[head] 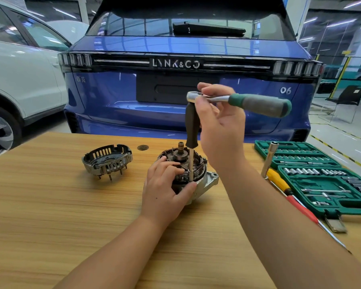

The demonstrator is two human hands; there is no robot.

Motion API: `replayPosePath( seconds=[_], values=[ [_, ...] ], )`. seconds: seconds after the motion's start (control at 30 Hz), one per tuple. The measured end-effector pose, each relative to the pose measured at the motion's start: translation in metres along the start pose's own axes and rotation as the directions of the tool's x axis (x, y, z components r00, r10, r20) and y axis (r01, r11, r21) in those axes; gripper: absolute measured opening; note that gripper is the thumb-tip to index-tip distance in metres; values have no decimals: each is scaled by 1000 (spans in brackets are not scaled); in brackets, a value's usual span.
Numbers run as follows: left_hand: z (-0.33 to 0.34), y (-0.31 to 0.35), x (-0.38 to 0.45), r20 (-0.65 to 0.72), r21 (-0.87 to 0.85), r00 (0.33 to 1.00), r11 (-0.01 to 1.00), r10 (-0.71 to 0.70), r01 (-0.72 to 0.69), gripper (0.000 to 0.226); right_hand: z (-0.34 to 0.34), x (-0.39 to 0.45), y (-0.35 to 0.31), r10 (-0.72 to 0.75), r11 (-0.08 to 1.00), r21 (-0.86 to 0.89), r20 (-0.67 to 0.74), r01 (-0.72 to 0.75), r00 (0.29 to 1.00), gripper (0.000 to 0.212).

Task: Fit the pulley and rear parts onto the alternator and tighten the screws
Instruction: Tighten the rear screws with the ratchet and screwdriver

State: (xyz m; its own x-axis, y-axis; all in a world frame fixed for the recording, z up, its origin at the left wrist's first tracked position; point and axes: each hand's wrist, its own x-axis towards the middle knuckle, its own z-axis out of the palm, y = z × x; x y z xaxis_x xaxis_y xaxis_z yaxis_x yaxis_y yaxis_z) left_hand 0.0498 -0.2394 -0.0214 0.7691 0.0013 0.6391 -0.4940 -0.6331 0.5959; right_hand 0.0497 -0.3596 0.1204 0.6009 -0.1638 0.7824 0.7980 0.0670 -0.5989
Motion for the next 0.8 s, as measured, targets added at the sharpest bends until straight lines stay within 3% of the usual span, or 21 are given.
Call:
replayPosePath(
  seconds=[0.07, 0.23, 0.4, 0.53, 0.6, 0.67, 0.8],
  values=[
    [-3, -2, 2, 14, 5, 1000, 1000, 14, -14, 41, 0, -4, 4, -25, 999, -36, 60, 27, 998, 19],
    [-7, -3, 5, 22, 13, 998, 998, 60, -60, 35, -6, -4, 1, 188, 921, 267, 329, -282, 926, 18],
    [-9, -6, 6, 16, -23, 997, 997, 75, -74, 45, 7, -13, -1, 116, 894, 356, 404, -273, 907, 72],
    [-7, -1, 5, 29, -158, 999, 987, -28, 32, 39, 10, -13, -2, 13, 927, 350, 333, -136, 943, 55],
    [-7, -5, 5, 1, -89, 1000, 996, 26, -26, 44, 12, -14, -4, -64, 954, 300, 286, -26, 956, 49],
    [-8, -6, 6, 35, -65, 999, 998, 23, -20, 55, 15, -15, -7, -67, 970, 241, 214, 14, 975, 44],
    [-10, -5, 4, 57, -1, 997, 999, 46, -46, 44, 12, -3, -7, 22, 999, -35, -45, -24, 999, 27]
  ],
)
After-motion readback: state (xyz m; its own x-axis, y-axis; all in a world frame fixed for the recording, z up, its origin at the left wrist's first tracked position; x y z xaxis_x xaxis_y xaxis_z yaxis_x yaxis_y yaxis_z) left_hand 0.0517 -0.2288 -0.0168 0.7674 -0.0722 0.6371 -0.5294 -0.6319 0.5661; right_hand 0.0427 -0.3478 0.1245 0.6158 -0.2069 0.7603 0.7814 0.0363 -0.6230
